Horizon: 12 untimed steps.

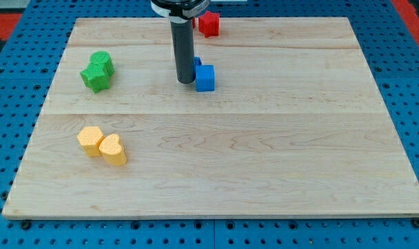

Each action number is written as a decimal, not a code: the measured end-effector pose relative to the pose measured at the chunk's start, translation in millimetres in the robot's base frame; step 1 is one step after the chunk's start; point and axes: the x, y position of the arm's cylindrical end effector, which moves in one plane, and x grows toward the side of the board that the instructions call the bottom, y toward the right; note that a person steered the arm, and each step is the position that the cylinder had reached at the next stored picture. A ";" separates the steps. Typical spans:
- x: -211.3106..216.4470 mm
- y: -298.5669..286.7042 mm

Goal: Slightly push the blue triangle to the bottom right of the red star

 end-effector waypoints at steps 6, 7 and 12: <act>-87.7 -23.8; -118.4 -57.4; -168.3 54.5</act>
